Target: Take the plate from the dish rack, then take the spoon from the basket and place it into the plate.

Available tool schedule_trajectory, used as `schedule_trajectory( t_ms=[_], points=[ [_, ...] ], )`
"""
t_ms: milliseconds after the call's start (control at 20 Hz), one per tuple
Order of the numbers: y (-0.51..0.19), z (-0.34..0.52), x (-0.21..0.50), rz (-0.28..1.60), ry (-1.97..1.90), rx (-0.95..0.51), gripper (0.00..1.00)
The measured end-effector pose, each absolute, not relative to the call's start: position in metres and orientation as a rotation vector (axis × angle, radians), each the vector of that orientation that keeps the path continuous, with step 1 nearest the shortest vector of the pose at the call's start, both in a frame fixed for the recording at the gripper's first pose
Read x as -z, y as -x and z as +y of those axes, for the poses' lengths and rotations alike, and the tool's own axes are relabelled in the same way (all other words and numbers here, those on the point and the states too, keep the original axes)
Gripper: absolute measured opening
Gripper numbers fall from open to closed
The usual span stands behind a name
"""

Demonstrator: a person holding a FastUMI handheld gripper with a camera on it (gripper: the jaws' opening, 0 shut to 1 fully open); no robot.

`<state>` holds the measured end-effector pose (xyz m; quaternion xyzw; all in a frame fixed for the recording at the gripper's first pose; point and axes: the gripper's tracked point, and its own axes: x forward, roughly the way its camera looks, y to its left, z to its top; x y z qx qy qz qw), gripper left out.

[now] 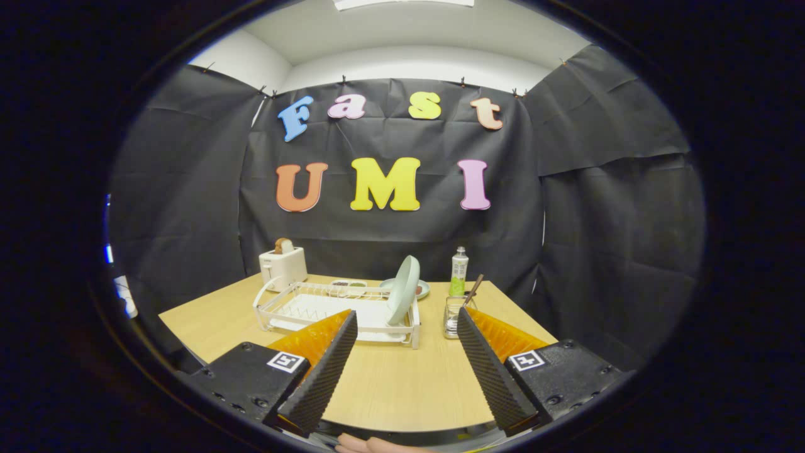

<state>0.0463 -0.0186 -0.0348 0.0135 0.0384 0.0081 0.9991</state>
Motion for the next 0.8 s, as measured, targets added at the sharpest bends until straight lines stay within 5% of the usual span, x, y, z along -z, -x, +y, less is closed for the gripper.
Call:
schedule_trajectory(
  t_ms=[800],
  points=[
    [-0.275,-0.022,-0.015,0.386,0.035,-0.06,1.0]
  ],
)
